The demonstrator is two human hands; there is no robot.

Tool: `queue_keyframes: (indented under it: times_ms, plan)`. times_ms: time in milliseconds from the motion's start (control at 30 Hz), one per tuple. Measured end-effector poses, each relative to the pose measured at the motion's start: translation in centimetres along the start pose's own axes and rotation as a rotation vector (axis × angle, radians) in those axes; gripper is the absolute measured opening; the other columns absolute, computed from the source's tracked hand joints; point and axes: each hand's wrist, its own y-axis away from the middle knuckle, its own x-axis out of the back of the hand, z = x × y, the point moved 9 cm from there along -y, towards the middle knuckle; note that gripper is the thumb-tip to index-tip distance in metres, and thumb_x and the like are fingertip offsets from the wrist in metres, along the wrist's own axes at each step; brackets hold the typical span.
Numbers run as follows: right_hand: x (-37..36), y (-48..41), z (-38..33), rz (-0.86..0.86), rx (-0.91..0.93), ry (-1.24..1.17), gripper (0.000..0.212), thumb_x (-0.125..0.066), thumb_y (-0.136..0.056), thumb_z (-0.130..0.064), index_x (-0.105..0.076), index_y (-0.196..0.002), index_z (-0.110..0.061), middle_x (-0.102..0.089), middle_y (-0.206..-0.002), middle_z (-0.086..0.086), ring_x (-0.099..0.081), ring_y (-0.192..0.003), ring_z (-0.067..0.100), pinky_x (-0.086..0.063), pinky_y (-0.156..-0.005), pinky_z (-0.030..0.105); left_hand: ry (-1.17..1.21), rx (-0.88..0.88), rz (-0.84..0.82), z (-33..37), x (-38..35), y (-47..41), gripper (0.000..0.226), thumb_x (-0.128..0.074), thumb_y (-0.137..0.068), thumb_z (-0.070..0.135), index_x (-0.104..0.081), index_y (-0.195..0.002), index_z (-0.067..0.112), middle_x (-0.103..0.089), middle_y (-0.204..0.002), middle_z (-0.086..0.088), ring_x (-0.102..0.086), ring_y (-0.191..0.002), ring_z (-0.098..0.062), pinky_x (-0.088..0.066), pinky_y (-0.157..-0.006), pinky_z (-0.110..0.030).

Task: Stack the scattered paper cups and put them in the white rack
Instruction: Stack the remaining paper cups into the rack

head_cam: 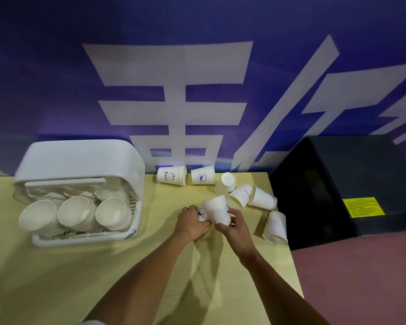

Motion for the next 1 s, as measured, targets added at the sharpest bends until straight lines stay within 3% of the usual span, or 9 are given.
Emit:
queue_keyframes:
  times_ms: [200, 333, 500, 633, 733, 867, 1000]
  plan:
    - [-1.7, 0.9, -1.2, -0.045, 0.024, 0.07, 0.043, -0.079, -0.082, -0.031, -0.058, -0.119, -0.025, -0.068, -0.11, -0.003, -0.066, -0.098, 0.011, -0.052, -0.082, 0.027, 0.19, -0.013, -0.016, -2.6, 2.1, 2.7, 0.027, -0.075, -0.075, 0.032, -0.072, -0.092, 0.01, -0.072, -0.087, -0.002, -0.068, -0.083, -0.02, -0.053, -0.073, -0.032]
    - [-3.3, 1.5, -2.5, -0.087, 0.055, 0.126, 0.048, -0.081, -0.08, -0.031, -0.056, -0.121, -0.024, -0.067, -0.112, -0.005, -0.065, -0.099, 0.01, -0.052, -0.076, 0.024, 0.262, -0.008, -0.014, -4.3, 4.3, 5.0, 0.021, -0.075, -0.075, 0.028, -0.072, -0.089, 0.012, -0.073, -0.078, 0.0, -0.066, -0.068, -0.015, -0.053, -0.064, -0.031]
    - [-6.5, 2.9, -5.3, -0.16, 0.156, 0.211, 0.047, -0.083, -0.078, -0.033, -0.056, -0.116, -0.031, -0.067, -0.109, -0.01, -0.064, -0.092, -0.001, -0.048, -0.066, 0.012, 0.342, 0.053, -0.007, -8.3, 5.4, 8.3, 0.035, -0.076, -0.079, 0.026, -0.065, -0.107, 0.01, -0.072, -0.101, -0.003, -0.068, -0.091, -0.021, -0.053, -0.077, -0.033]
    - [-10.3, 3.7, -8.5, -0.211, 0.239, 0.263, 0.056, -0.083, -0.075, -0.036, -0.051, -0.122, -0.032, -0.062, -0.112, -0.015, -0.06, -0.096, -0.001, -0.046, -0.068, 0.015, 0.393, 0.074, -0.017, -11.4, 6.3, 10.7, 0.038, -0.076, -0.082, 0.023, -0.064, -0.115, 0.009, -0.071, -0.11, -0.004, -0.067, -0.101, -0.022, -0.053, -0.089, -0.035]
    - [-14.2, 4.4, -10.7, -0.245, 0.298, 0.253, 0.068, -0.084, -0.072, -0.035, -0.047, -0.128, -0.031, -0.061, -0.114, -0.017, -0.06, -0.097, 0.001, -0.05, -0.073, 0.019, 0.41, 0.063, -0.011, -12.9, 8.0, 11.8, 0.036, -0.077, -0.082, 0.023, -0.066, -0.113, 0.009, -0.073, -0.108, -0.003, -0.068, -0.101, -0.019, -0.052, -0.089, -0.032]
    - [-18.8, 5.4, -13.0, -0.263, 0.371, 0.229, 0.068, -0.086, -0.068, -0.037, -0.046, -0.124, -0.037, -0.061, -0.113, -0.021, -0.062, -0.099, 0.002, -0.053, -0.078, 0.02, 0.434, 0.053, -0.01, -15.0, 10.5, 13.0, 0.026, -0.078, -0.081, 0.027, -0.071, -0.102, 0.015, -0.075, -0.096, 0.004, -0.069, -0.087, -0.008, -0.051, -0.071, -0.017]
    - [-21.6, 5.9, -14.3, -0.222, 0.438, 0.242, 0.066, -0.087, -0.069, -0.033, -0.05, -0.124, -0.035, -0.061, -0.114, -0.017, -0.059, -0.101, 0.003, -0.048, -0.076, 0.016, 0.467, 0.056, 0.0, -17.6, 12.7, 13.9, 0.024, -0.078, -0.079, 0.029, -0.073, -0.101, 0.022, -0.076, -0.096, 0.009, -0.07, -0.089, -0.006, -0.052, -0.078, -0.022]
